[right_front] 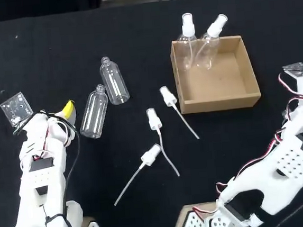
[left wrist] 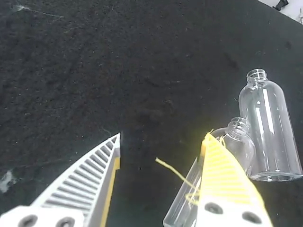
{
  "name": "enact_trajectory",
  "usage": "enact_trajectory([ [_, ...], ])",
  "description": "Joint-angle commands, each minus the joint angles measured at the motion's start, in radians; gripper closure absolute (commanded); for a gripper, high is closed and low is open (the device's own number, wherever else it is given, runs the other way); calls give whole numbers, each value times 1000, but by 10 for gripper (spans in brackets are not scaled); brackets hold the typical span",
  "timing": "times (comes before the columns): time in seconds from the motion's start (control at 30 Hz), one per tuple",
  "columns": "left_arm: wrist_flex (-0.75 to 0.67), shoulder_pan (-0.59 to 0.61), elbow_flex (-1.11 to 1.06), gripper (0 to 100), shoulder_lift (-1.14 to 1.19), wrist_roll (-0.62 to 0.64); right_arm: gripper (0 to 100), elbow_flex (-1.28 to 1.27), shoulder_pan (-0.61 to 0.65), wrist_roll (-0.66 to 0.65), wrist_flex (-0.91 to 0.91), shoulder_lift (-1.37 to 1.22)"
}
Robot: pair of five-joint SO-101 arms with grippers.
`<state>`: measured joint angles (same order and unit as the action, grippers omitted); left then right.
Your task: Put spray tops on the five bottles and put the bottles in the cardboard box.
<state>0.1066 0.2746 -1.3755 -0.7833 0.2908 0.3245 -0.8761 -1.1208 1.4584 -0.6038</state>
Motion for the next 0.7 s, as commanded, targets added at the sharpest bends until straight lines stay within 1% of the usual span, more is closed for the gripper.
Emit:
enact_trajectory([
  [0.0, -21, -19, 44, 737, -15, -9, 728, 168, 29, -9, 133, -15],
  [0.13, -21, -19, 44, 737, -18, -9, 758, 280, 40, -9, 230, -87],
  [0.33, -21, -19, 44, 737, -20, -9, 760, 398, 28, -3, 238, -236],
  [0.5, -21, -19, 44, 737, -20, -9, 764, 507, 18, 26, 238, -302],
  [0.53, -21, -19, 44, 737, -20, -9, 783, 518, 12, 26, 238, -306],
  [0.57, -21, -19, 44, 737, -20, -9, 822, 530, 8, 28, 238, -309],
  [0.67, -21, -19, 44, 737, -20, -9, 995, 544, 2, 31, 245, -309],
])
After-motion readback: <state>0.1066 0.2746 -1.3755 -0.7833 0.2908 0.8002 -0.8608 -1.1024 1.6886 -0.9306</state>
